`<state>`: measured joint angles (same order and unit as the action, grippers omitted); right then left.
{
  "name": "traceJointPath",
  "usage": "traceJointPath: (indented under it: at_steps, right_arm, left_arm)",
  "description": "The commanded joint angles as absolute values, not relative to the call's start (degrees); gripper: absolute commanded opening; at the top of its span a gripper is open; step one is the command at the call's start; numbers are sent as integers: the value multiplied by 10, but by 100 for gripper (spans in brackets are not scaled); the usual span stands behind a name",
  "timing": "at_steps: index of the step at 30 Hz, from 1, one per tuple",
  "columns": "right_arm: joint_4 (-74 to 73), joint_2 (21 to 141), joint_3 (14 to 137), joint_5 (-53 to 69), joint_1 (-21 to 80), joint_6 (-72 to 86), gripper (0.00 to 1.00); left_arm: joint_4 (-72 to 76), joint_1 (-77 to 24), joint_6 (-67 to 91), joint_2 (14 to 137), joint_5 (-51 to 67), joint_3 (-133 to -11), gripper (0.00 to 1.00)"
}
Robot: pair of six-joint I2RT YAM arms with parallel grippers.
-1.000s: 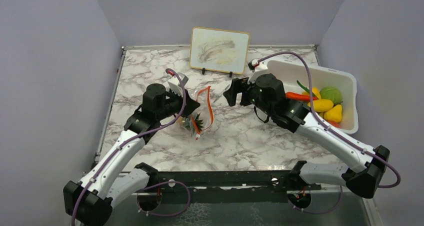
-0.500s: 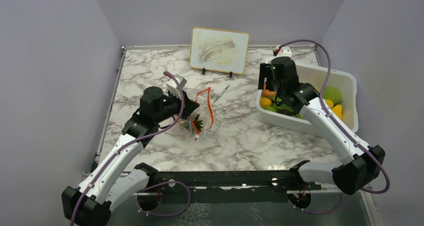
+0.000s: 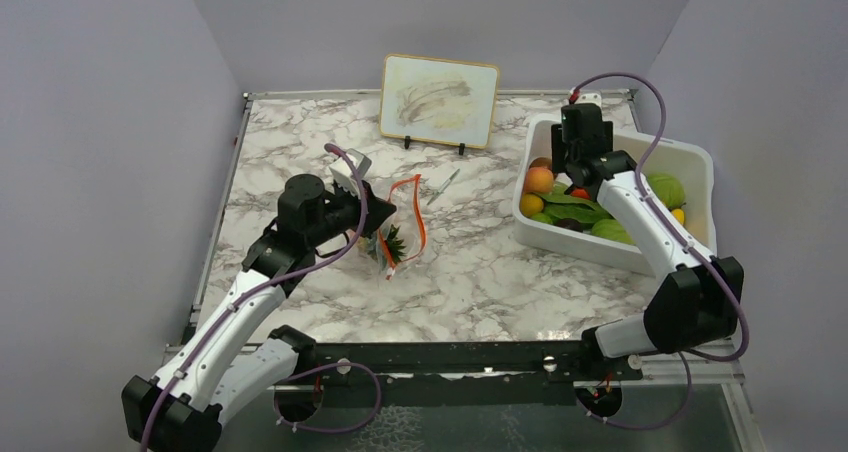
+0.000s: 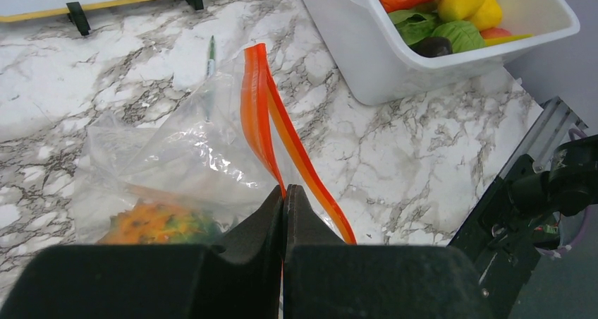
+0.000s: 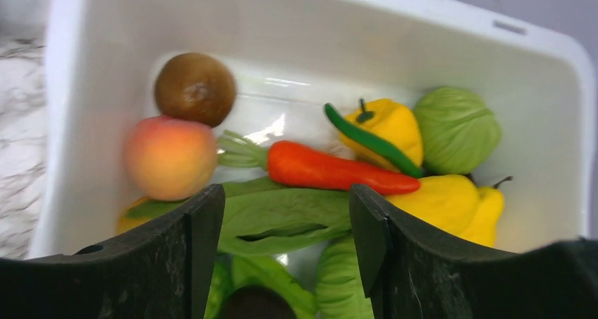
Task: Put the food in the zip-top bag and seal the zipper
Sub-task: Pick up the fake vegetable from the bin.
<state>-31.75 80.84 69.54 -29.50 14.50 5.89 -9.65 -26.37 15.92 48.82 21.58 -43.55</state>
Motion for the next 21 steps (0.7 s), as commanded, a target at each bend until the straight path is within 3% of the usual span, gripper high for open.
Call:
traceJointPath:
  at_steps: [1, 9, 21]
  right_arm:
    - [-239, 827, 680, -397, 123, -27, 65]
    - [-150, 875, 663, -368, 86, -134, 65]
    - [-113, 970, 683, -365, 70, -206, 53]
  left_arm:
    - [-92, -265, 157, 498, 215, -441, 0]
    - [-84, -265, 162, 491, 219, -435, 0]
    - [-89, -265, 159, 478, 213, -436, 0]
